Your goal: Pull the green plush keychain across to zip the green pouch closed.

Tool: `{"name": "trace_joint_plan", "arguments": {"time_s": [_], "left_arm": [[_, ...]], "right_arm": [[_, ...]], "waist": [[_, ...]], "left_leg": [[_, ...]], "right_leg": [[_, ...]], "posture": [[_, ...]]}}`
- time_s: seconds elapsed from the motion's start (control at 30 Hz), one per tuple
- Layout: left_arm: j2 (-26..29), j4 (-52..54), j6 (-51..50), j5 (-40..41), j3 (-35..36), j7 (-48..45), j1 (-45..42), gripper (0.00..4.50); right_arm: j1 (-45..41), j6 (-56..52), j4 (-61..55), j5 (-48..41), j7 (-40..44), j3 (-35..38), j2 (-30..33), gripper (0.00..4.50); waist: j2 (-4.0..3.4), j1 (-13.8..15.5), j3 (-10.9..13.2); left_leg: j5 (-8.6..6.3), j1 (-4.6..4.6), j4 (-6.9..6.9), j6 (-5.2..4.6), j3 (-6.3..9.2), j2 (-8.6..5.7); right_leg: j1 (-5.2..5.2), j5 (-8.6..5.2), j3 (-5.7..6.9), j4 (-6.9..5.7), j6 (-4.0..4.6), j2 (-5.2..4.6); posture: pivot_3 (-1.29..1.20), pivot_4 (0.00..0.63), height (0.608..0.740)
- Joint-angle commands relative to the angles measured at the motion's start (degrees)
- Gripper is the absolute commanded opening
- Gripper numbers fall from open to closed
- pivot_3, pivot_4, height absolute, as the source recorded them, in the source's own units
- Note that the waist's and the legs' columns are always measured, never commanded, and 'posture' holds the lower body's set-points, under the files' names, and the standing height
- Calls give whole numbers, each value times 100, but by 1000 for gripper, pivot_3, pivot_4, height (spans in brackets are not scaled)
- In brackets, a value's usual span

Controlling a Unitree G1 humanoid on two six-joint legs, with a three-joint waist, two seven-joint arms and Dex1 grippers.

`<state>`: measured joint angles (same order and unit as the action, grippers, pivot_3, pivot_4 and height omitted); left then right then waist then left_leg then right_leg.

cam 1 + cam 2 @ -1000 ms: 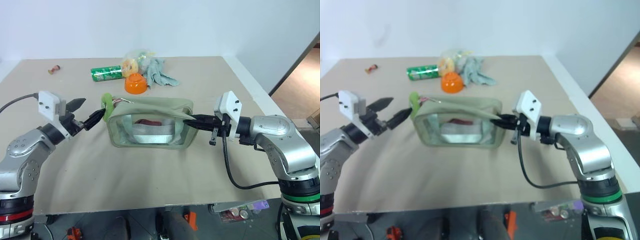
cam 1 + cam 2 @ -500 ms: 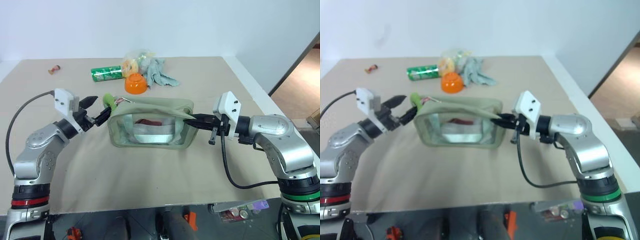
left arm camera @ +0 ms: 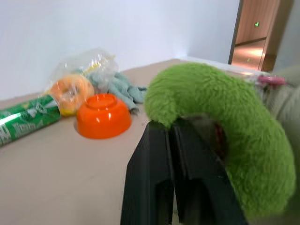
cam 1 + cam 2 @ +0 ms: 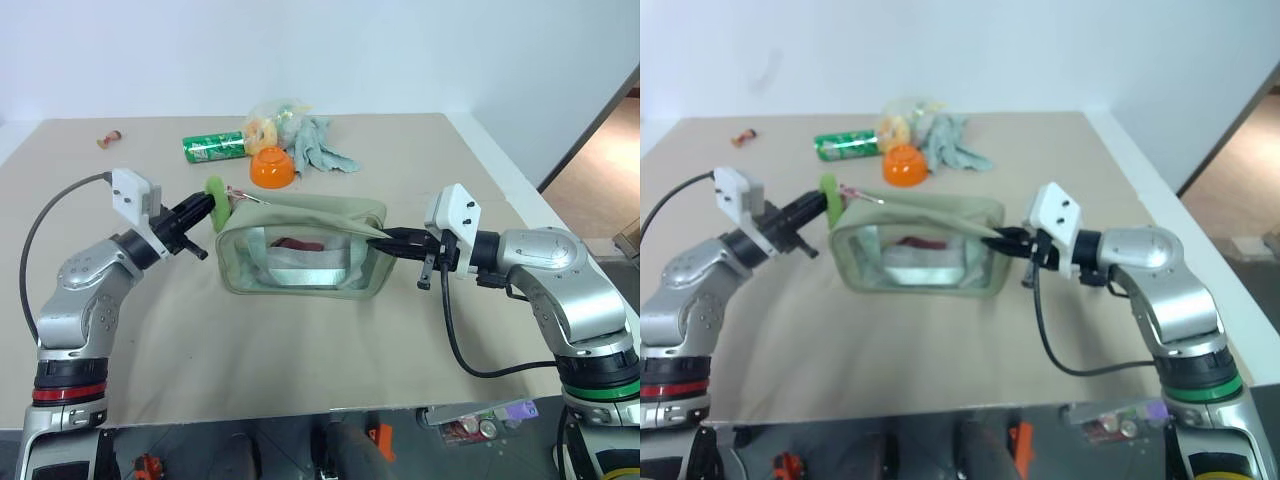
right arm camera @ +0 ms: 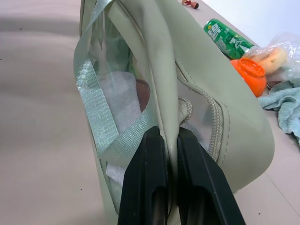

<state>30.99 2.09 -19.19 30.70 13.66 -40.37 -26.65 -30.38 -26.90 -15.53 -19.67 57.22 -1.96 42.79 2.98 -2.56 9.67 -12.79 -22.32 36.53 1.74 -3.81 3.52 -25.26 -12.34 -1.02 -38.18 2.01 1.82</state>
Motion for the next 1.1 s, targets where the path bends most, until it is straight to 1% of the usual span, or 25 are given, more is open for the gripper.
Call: {"name": "trace_joint_plan", "arguments": {"time_s": [0.03,0.23,0.33,0.57,0.73,0.87,1.07,1.1], "left_arm": [[205,343,45,225,294,-32,-345,55],[422,649,-222,460,204,-153,-669,55],[446,839,-357,506,3,-253,-834,55],[299,1032,-540,399,-635,-469,-1183,55],[233,969,-585,235,-979,-584,-1321,55],[330,821,-734,71,-1187,-705,-1478,55],[466,747,-877,6,-1271,-1003,-1602,55],[507,728,-939,39,-1267,-1065,-1650,356]], "right_arm": [[-66,17,15,53,72,-74,85,0],[-81,64,85,84,116,-87,109,0],[-100,111,125,112,144,-104,116,0],[-129,166,186,160,170,-122,86,0],[-123,180,178,172,152,-128,76,0],[-67,181,123,189,140,-126,82,0],[-56,204,124,210,142,-136,85,0],[-62,211,131,218,144,-144,80,0]], "waist": [[0,0,0],[0,-2,0],[0,2,0],[0,3,0],[0,5,0],[0,4,0],[0,4,0],[0,4,0]], "left_leg": [[0,0,0,0,1,0],[0,0,0,1,-1,0],[1,0,1,1,0,-1],[1,0,2,2,0,-9],[2,-1,2,3,1,-9],[2,-1,3,3,2,-11],[2,-1,3,3,2,-11],[2,-1,3,3,2,-12]], "right_leg": [[0,0,1,0,0,0],[0,0,-2,0,0,-1],[0,0,-1,0,-1,-1],[2,1,-3,0,-2,-6],[2,1,-2,0,-2,-5],[2,1,-2,0,-2,-5],[2,1,-1,0,-3,-6],[2,1,-1,0,-3,-7]], "posture": [[0,150,740],[0,150,740],[0,150,740],[0,150,740],[0,150,740],[0,150,740],[0,150,740],[0,150,740]]}}
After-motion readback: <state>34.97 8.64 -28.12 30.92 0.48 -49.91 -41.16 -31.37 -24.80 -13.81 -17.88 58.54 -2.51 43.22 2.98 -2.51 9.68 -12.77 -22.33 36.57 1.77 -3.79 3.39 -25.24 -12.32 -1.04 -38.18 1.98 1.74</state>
